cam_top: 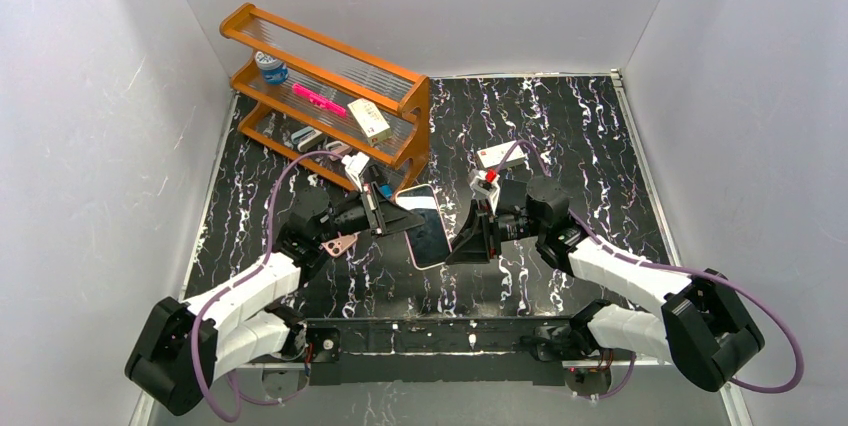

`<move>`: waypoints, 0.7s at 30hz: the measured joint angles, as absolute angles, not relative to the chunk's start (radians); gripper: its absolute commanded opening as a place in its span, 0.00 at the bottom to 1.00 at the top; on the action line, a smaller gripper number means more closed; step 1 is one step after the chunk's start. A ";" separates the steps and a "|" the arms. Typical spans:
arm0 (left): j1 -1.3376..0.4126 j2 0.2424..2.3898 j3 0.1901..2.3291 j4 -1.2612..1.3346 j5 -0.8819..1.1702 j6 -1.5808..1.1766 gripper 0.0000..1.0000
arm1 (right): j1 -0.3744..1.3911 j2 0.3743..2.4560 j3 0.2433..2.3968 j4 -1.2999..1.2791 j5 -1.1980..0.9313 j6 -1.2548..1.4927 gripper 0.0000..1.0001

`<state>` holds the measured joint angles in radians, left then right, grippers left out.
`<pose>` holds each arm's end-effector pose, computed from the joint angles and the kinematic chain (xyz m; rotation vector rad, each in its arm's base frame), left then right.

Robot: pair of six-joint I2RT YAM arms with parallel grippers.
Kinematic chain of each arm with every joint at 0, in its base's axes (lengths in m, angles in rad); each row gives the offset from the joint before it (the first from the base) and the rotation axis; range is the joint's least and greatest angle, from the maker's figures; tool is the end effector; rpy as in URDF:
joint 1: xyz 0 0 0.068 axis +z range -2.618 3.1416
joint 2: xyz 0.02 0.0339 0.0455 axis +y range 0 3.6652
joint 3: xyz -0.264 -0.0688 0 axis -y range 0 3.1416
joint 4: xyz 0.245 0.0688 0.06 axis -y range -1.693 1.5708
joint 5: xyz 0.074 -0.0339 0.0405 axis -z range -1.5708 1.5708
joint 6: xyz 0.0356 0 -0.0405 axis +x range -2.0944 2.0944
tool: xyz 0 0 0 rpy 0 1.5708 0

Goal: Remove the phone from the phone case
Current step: Remove the phone case from the phone.

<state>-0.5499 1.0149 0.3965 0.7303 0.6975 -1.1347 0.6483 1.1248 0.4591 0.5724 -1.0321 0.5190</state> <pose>0.1720 -0.1322 0.2559 0.1686 1.7901 -1.7934 0.1631 0.1619 0.2390 -0.9966 1.6566 1.6751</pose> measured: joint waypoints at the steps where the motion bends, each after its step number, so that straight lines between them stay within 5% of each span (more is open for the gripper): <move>1: -0.548 1.016 0.399 0.732 0.701 -1.138 0.00 | 0.648 1.125 0.464 0.567 -1.036 0.503 0.01; 21: -0.512 1.041 0.406 0.759 0.722 -1.178 0.00 | 0.657 1.250 0.669 0.231 -1.163 0.010 0.01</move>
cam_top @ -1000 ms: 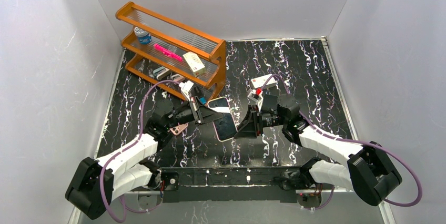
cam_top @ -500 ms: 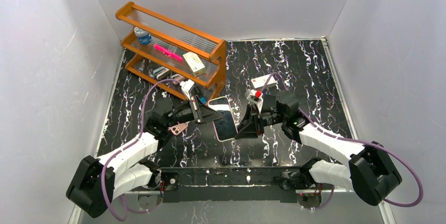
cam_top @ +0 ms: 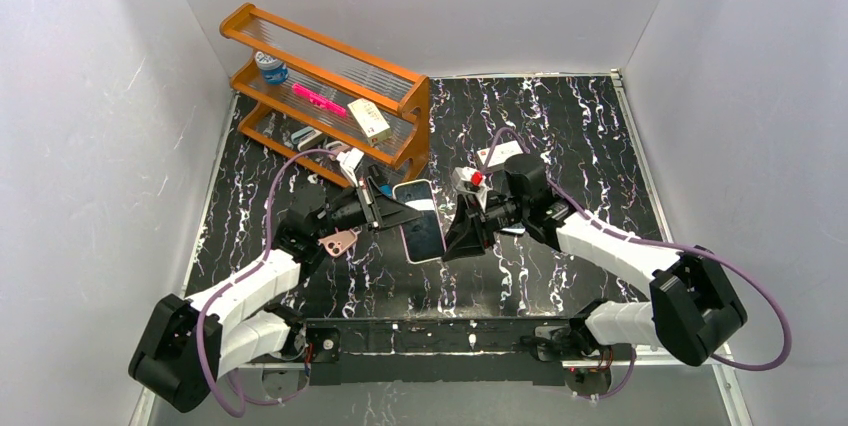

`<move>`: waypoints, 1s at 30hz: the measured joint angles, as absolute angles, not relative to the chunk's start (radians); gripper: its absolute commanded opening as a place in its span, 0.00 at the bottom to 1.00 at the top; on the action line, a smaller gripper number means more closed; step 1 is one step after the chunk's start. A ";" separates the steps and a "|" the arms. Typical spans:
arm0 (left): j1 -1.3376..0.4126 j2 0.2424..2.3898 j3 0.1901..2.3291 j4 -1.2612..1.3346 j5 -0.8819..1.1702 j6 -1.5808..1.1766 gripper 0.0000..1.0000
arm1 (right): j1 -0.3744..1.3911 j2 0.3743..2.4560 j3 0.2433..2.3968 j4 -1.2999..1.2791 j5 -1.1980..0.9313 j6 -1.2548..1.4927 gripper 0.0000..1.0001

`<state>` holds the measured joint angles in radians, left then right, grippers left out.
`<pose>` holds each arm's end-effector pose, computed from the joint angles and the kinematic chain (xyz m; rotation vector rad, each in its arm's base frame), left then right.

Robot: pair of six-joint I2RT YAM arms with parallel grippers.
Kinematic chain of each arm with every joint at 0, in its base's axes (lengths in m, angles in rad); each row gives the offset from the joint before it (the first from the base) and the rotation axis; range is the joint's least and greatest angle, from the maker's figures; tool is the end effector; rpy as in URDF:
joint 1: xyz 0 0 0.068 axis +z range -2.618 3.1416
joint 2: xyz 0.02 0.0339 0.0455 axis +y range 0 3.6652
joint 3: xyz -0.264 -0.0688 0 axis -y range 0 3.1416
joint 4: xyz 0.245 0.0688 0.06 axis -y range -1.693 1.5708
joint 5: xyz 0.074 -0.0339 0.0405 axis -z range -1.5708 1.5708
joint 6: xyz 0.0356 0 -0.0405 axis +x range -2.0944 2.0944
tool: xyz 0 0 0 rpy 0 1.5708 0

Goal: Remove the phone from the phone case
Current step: Remove the phone case from the phone.

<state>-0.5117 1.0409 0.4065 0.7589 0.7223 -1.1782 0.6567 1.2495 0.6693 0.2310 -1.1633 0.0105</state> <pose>0.1798 -0.1279 0.2569 0.1276 1.7913 -1.8129 0.1838 0.1829 0.2497 -1.3663 1.4534 1.5412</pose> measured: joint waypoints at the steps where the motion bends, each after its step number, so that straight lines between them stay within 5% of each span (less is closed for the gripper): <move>1: -0.509 1.041 0.406 0.759 0.719 -1.180 0.00 | 0.657 1.258 0.681 0.214 -1.167 -0.010 0.01; 23: -0.502 1.001 0.367 0.761 0.608 -1.211 0.00 | 0.716 1.303 0.788 -0.006 -1.034 -0.261 0.01; 30: -0.515 0.935 0.366 0.758 0.557 -1.158 0.00 | 0.715 1.264 0.756 0.068 -1.003 -0.151 0.36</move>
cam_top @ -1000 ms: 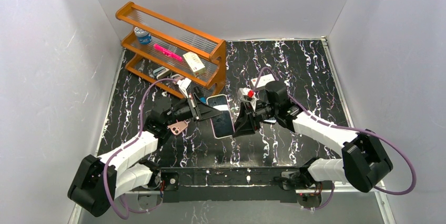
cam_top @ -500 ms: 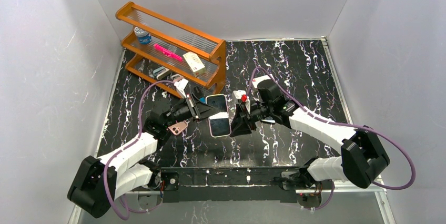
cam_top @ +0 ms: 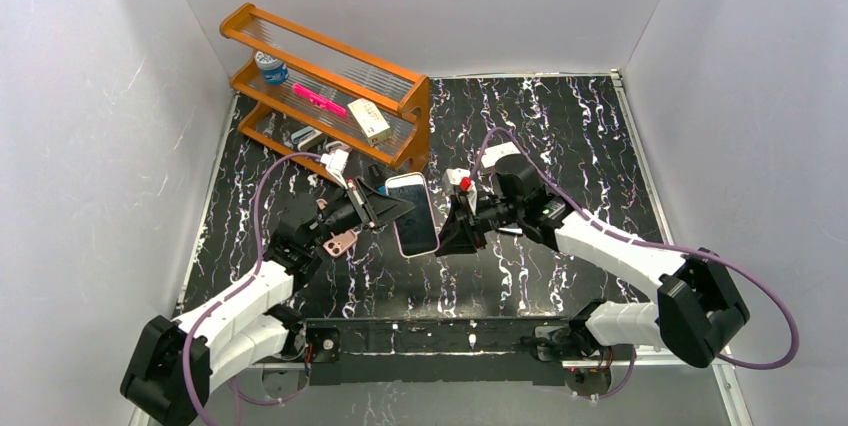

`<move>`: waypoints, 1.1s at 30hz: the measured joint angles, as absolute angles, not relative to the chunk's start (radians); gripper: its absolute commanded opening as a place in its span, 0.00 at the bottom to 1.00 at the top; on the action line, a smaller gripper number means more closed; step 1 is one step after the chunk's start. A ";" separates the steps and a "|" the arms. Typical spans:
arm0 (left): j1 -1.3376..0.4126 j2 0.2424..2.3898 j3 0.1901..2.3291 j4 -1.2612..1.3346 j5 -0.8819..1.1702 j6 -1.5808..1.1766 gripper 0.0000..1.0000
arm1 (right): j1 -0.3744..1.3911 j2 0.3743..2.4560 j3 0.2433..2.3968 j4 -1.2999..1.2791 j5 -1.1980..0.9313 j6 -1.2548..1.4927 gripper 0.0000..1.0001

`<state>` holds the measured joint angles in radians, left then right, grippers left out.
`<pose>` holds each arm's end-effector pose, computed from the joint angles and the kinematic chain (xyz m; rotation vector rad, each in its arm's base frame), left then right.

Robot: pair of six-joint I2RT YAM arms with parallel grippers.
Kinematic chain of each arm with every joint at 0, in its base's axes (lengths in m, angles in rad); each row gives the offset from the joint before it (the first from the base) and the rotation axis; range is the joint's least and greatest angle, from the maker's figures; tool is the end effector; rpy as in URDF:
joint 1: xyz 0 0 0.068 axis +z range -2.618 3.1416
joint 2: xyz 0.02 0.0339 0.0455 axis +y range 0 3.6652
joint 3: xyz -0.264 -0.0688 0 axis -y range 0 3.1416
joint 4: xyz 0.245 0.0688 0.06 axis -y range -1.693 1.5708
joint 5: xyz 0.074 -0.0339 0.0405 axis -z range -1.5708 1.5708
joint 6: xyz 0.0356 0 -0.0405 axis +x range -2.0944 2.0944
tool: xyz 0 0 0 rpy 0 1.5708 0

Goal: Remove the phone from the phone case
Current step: Remove the phone case from the phone.

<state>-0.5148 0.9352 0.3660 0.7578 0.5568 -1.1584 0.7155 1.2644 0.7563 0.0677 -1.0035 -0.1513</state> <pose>0.1686 -0.1170 0.2640 0.0182 1.6664 -1.7152 0.1825 0.1984 0.2587 -1.4192 1.4688 1.3570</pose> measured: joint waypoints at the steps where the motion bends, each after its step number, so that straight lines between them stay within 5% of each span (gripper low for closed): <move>1: -0.521 0.928 0.366 0.756 0.553 -1.146 0.00 | 0.716 1.251 0.746 0.079 -0.996 -0.127 0.40; 11: -0.567 0.842 0.366 0.662 0.502 -1.052 0.00 | 0.683 1.139 0.635 0.213 -0.926 0.143 0.75; 18: -0.572 0.823 0.366 0.608 0.480 -1.023 0.00 | 0.681 1.095 0.558 0.470 -0.918 0.440 0.81; 26: -0.572 0.823 0.366 0.613 0.474 -1.046 0.00 | 0.684 1.178 0.557 0.619 -0.854 0.658 0.76; 30: -0.572 0.823 0.366 0.640 0.470 -1.068 0.00 | 0.696 1.197 0.540 0.667 -0.831 0.728 0.63; 33: -0.572 0.823 0.366 0.658 0.466 -1.082 0.00 | 0.714 1.220 0.535 0.717 -0.829 0.778 0.43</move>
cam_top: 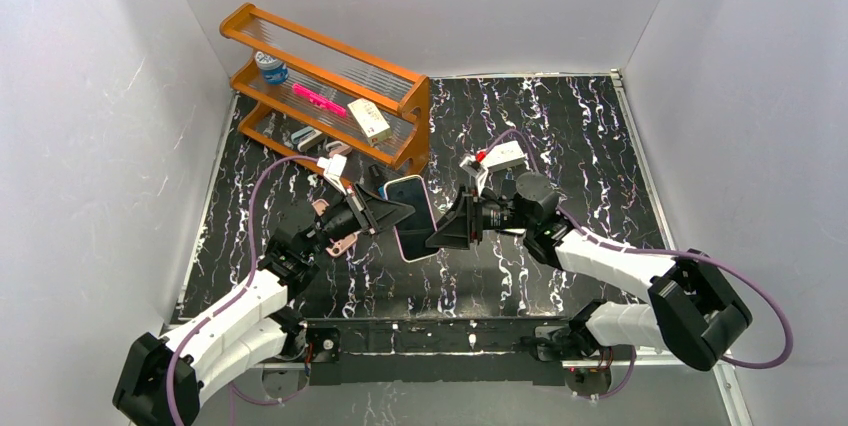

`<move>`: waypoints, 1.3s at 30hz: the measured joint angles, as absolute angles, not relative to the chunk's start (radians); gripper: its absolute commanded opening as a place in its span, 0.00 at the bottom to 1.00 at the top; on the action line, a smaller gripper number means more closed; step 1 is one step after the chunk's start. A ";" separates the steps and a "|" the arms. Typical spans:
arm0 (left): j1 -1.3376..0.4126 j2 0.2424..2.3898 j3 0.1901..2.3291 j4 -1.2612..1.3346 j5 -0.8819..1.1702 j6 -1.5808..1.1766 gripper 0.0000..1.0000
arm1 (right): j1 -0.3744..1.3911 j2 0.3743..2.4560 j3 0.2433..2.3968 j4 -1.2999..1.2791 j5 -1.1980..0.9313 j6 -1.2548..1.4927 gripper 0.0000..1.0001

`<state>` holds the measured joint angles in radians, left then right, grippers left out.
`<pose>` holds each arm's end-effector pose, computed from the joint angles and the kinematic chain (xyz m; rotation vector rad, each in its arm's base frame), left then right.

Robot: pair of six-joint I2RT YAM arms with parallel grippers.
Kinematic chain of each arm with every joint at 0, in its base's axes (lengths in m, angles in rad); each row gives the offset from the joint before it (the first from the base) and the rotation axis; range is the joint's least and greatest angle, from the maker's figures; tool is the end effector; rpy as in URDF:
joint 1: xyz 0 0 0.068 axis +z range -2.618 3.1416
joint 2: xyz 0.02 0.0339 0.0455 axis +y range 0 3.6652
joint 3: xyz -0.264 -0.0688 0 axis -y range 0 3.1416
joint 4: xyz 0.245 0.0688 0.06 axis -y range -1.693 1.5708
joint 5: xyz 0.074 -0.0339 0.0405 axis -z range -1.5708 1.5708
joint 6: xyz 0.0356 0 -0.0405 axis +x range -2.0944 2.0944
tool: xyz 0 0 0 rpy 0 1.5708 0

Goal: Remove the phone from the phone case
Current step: Remove the phone case from the phone.

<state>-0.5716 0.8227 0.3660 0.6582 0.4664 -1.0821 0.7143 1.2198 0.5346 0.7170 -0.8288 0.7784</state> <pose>0.1515 -0.1165 0.2740 0.0451 1.6183 -1.6511 0.1754 0.1868 0.2559 -0.7158 1.7208 1.7374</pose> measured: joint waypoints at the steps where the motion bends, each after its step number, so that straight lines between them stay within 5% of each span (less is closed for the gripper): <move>1: -0.572 0.823 0.366 0.662 0.465 -1.086 0.00 | 0.717 1.225 0.532 0.729 -0.829 0.789 0.38; 9: -0.572 0.823 0.363 0.713 0.476 -1.096 0.10 | 0.733 1.250 0.514 0.827 -0.851 0.941 0.01; 15: -0.572 0.825 0.348 0.734 0.475 -1.126 0.38 | 0.734 1.250 0.514 0.837 -0.844 0.951 0.01; 20: -0.572 0.825 0.331 0.734 0.475 -1.149 0.46 | 0.734 1.252 0.524 0.828 -0.832 0.947 0.01; 25: -0.572 0.825 0.325 0.736 0.476 -1.158 0.39 | 0.735 1.266 0.563 0.825 -0.813 0.947 0.01; 31: -0.572 0.826 0.324 0.747 0.481 -1.162 0.06 | 0.735 1.297 0.582 0.822 -0.810 0.948 0.03; 39: -0.572 0.826 0.323 0.738 0.495 -1.129 0.00 | 0.733 1.282 0.587 0.757 -0.816 0.869 0.46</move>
